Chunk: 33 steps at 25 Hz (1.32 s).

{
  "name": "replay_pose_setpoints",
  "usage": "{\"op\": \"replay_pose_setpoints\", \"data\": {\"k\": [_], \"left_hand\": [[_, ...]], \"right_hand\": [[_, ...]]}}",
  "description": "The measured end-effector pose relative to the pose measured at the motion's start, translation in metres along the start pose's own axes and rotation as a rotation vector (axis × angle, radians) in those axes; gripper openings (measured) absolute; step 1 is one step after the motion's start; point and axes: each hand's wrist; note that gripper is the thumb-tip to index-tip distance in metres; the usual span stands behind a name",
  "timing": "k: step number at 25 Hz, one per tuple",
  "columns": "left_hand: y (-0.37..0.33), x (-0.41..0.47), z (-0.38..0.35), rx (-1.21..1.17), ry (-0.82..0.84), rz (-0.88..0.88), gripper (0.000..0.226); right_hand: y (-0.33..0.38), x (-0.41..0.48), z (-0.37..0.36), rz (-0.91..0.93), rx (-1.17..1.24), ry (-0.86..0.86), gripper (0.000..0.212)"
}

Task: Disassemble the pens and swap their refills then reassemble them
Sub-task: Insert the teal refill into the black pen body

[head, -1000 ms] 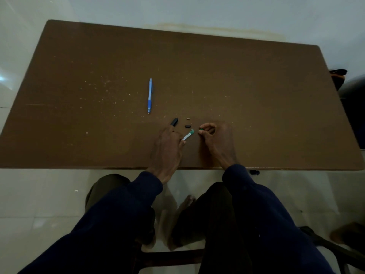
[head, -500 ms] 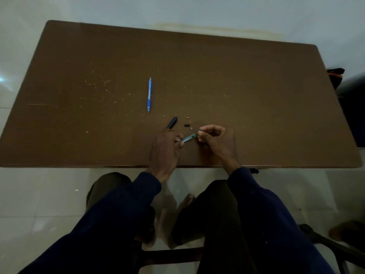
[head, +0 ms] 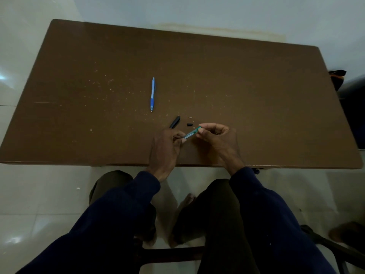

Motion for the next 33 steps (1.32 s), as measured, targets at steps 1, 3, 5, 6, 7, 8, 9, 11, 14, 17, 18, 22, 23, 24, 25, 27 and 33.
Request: {"op": "replay_pose_setpoints", "data": {"k": [1,3,5,6,7,8,9,11,14,17,18,22,23,24,25,27,33], "left_hand": [[-0.001,0.000,0.001,-0.004,-0.003,0.000,0.017],[-0.003,-0.001,0.003,-0.006,-0.006,-0.011,0.018],[-0.003,-0.001,0.005,-0.001,-0.008,-0.019,0.019],[-0.003,-0.001,0.006,0.001,-0.006,-0.021,0.019],[-0.003,-0.001,0.006,0.002,-0.003,-0.024,0.018],[-0.003,-0.001,0.006,0.002,-0.003,-0.028,0.018],[-0.003,-0.001,0.007,0.001,-0.006,-0.033,0.017],[-0.002,-0.001,0.007,-0.004,-0.016,-0.040,0.017],[-0.002,-0.001,0.007,-0.001,-0.025,-0.026,0.019],[-0.001,-0.001,0.006,-0.011,-0.003,-0.015,0.019],[-0.001,-0.001,0.005,-0.012,-0.001,-0.016,0.019],[-0.001,0.000,0.004,-0.013,-0.013,-0.018,0.018],[-0.001,0.001,0.003,-0.011,-0.018,-0.026,0.017],[-0.002,0.001,0.003,-0.012,-0.027,-0.036,0.017],[-0.002,0.002,0.002,-0.018,-0.037,-0.044,0.016],[-0.004,0.003,0.000,-0.035,-0.051,-0.051,0.015],[-0.013,0.005,-0.007,-0.165,0.026,-0.035,0.014]], "right_hand": [[0.001,0.000,0.000,0.004,0.000,-0.003,0.013],[0.004,-0.001,-0.001,0.020,0.009,-0.002,0.011],[0.007,-0.003,-0.001,0.032,0.005,0.008,0.010],[0.008,-0.004,-0.001,0.033,-0.006,0.010,0.010],[0.010,-0.005,0.000,0.033,-0.018,0.008,0.010],[0.011,-0.005,0.000,0.034,-0.026,0.006,0.010],[0.012,-0.005,0.000,0.037,-0.034,0.005,0.009],[0.014,-0.004,0.001,0.049,-0.073,0.004,0.010],[0.015,-0.001,0.003,0.072,-0.150,0.007,0.010],[0.015,0.002,0.002,0.078,-0.204,-0.002,0.009],[0.015,0.002,0.001,0.082,-0.214,-0.008,0.009],[0.017,0.001,-0.001,0.119,-0.222,-0.023,0.011],[0.017,0.000,-0.001,0.128,-0.216,-0.024,0.012],[0.017,-0.001,-0.001,0.135,-0.207,-0.026,0.013],[0.016,-0.003,-0.002,0.138,-0.199,-0.030,0.014],[0.014,-0.006,-0.005,0.134,-0.197,-0.036,0.020],[0.011,-0.008,-0.020,0.087,-0.102,-0.114,0.030]]}}
Point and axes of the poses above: each hand's wrist, its own x-axis towards the middle knuckle, its own z-axis out of the back of the hand, y = z × x, and after that the axes turned 9 degrees about -x, right-handed
